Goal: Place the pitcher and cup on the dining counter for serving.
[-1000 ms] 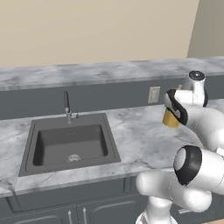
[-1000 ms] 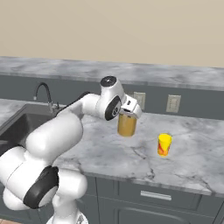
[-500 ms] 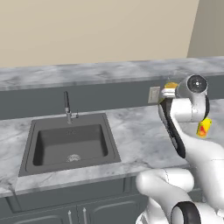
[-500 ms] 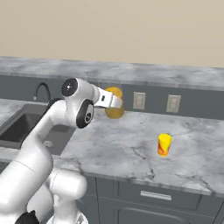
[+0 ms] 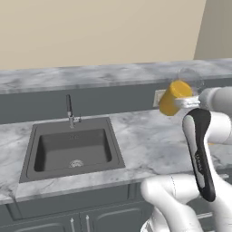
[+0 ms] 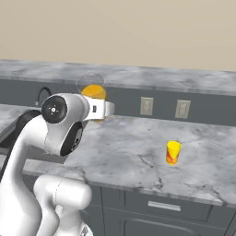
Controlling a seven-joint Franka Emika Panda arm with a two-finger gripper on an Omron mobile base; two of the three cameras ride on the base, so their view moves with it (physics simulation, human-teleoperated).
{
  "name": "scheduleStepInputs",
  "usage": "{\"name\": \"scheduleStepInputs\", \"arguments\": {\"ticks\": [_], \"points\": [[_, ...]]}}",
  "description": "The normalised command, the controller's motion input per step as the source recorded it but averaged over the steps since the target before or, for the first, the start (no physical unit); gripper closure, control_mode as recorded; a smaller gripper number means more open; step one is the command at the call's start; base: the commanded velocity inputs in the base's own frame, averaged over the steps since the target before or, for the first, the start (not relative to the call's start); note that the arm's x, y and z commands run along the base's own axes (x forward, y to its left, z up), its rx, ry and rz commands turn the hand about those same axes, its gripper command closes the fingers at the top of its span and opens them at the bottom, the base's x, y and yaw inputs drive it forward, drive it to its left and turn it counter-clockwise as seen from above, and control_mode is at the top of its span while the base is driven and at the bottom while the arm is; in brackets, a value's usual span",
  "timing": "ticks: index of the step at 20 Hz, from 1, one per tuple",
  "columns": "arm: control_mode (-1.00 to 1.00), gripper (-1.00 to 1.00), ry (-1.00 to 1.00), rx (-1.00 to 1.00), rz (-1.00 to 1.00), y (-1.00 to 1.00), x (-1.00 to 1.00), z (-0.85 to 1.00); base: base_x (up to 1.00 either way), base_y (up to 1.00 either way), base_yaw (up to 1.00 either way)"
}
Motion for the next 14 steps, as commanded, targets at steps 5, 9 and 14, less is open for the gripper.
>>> {"name": "scheduleStepInputs", "arguments": {"ticks": [5,9,14], "points": [[1.00,1.00,0.00,0.00,0.00,0.00,0.00,0.00,-0.75,0.99,0.22],[1.00,1.00,0.00,0.00,0.00,0.00,0.00,0.00,-0.03,1.00,0.16],[1.00,1.00,0.00,0.00,0.00,0.00,0.00,0.00,0.20,1.00,0.18]]}}
